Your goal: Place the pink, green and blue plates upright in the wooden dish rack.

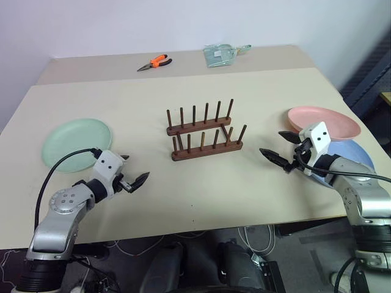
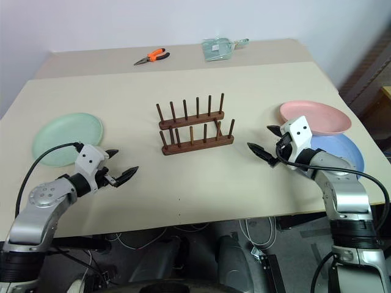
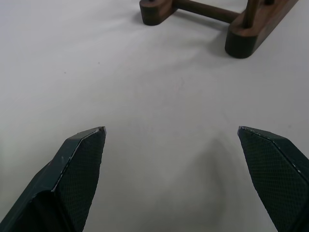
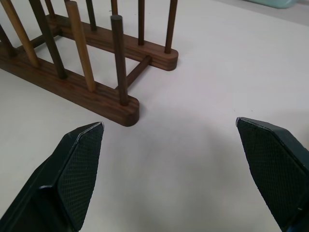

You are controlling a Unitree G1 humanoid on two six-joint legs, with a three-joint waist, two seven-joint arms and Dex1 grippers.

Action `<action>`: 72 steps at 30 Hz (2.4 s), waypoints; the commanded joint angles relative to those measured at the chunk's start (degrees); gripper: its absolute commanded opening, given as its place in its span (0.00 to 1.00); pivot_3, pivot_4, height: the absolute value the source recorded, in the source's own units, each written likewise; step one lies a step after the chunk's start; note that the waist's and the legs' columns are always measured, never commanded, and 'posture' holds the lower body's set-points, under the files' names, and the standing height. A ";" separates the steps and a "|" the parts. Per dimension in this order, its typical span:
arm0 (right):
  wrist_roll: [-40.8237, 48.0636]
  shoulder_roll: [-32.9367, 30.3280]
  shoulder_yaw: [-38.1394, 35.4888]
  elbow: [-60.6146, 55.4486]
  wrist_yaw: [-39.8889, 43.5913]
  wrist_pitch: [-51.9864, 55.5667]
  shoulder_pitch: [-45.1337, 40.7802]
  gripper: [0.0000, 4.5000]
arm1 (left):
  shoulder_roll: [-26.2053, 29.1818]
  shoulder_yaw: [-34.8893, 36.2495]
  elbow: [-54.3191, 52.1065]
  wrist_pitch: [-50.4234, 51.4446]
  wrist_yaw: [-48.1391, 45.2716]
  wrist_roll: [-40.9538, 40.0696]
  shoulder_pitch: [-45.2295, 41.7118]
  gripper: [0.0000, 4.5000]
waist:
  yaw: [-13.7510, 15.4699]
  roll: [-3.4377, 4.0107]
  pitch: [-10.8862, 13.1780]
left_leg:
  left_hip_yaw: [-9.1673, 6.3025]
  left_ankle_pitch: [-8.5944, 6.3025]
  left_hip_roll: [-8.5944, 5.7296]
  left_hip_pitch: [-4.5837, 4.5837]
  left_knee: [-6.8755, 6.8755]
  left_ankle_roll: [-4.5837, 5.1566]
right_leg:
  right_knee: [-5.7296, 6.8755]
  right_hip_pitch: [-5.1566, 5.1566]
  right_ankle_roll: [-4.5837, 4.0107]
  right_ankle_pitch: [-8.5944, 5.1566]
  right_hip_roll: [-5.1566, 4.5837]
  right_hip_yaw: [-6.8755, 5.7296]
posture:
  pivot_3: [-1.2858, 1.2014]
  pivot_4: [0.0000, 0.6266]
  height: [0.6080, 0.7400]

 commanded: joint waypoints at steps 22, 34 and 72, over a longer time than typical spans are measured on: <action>-0.59 3.64 1.25 -17.33 -7.87 3.75 7.80 1.00 | -8.53 -18.60 31.73 -11.38 -15.56 5.95 -29.03 1.00 | 0.14 -0.03 -0.02 | -0.01 0.00 -0.05 -0.01 0.03 0.02 | -0.01 0.02 0.03 0.01 0.01 -0.03 | 0.52 0.24 1.00; -0.91 4.11 0.19 -22.17 -11.27 4.33 13.33 1.00 | -11.58 -20.90 41.89 -18.10 -20.10 8.88 -33.18 0.17 | 0.02 -0.01 -0.14 | -0.03 0.01 -0.06 0.02 0.12 0.03 | 0.05 0.08 0.04 0.02 0.01 -0.03 | 0.52 0.24 1.00; -11.09 -1.65 6.89 -14.87 -3.27 -1.17 18.72 0.01 | -7.97 -25.77 8.86 -0.65 -19.10 6.27 -16.94 0.21 | 0.94 0.06 -0.24 | -0.01 -0.08 0.01 0.01 0.23 0.16 | -0.15 0.24 0.03 -0.01 0.01 -0.05 | 0.52 0.24 1.00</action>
